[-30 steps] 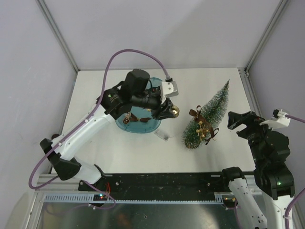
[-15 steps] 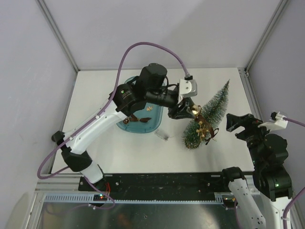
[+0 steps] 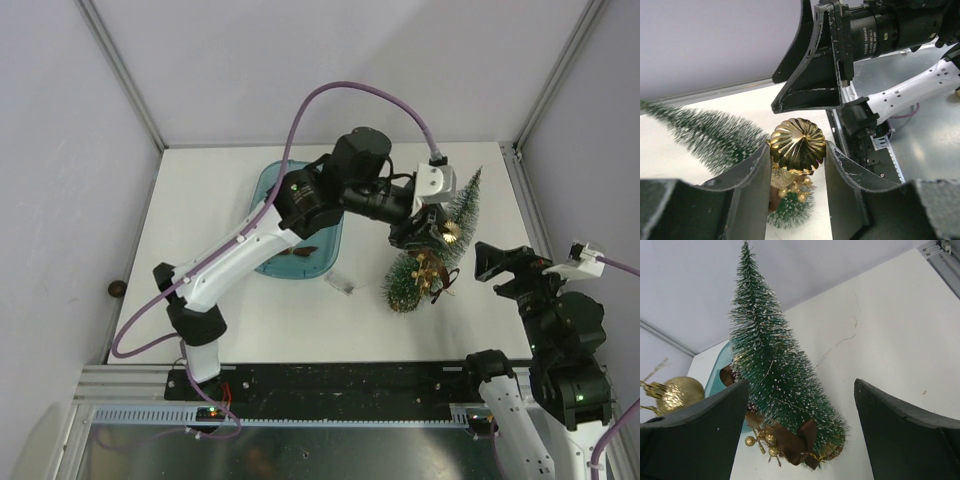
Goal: Decorate the small christmas tree
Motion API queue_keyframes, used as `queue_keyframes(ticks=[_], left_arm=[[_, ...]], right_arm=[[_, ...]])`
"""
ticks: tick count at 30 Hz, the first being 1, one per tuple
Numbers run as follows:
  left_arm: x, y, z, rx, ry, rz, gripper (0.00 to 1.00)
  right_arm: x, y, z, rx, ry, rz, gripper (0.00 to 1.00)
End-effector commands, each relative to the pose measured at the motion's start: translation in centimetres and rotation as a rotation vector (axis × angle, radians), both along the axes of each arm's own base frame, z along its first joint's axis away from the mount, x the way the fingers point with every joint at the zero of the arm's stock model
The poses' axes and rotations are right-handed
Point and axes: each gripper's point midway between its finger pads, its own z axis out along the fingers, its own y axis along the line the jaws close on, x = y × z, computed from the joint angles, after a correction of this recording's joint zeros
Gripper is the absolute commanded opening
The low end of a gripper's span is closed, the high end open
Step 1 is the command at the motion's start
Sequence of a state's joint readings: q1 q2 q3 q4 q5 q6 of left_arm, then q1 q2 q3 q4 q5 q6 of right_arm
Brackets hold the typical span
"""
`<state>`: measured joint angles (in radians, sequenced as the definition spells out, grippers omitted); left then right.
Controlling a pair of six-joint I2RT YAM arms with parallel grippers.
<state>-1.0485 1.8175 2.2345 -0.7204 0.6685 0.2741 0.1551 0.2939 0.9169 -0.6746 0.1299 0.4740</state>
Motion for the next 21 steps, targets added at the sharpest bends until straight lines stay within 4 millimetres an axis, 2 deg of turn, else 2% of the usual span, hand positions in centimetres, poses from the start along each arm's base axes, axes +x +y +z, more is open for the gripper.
queue_keyframes(ticks=[1,7,21], left_arm=[[-2.1,-0.6,2.1,-0.050,0.007,-0.067,0.31],[-2.4,-1.7,2.9,-0.074,0.011,-0.078,0.31],[-3.7,-3.2,2.8,-0.084,0.029,-0.127,0.31]], right_arm=[[-0.8,0.3,1.8,-0.009,-0.089,0.027,0.91],[-2.8,1.8,3.4,-0.054,-0.218,0.140,0.94],[-5.0,5.7,3.9,-0.127,-0.368,0.383,0.98]])
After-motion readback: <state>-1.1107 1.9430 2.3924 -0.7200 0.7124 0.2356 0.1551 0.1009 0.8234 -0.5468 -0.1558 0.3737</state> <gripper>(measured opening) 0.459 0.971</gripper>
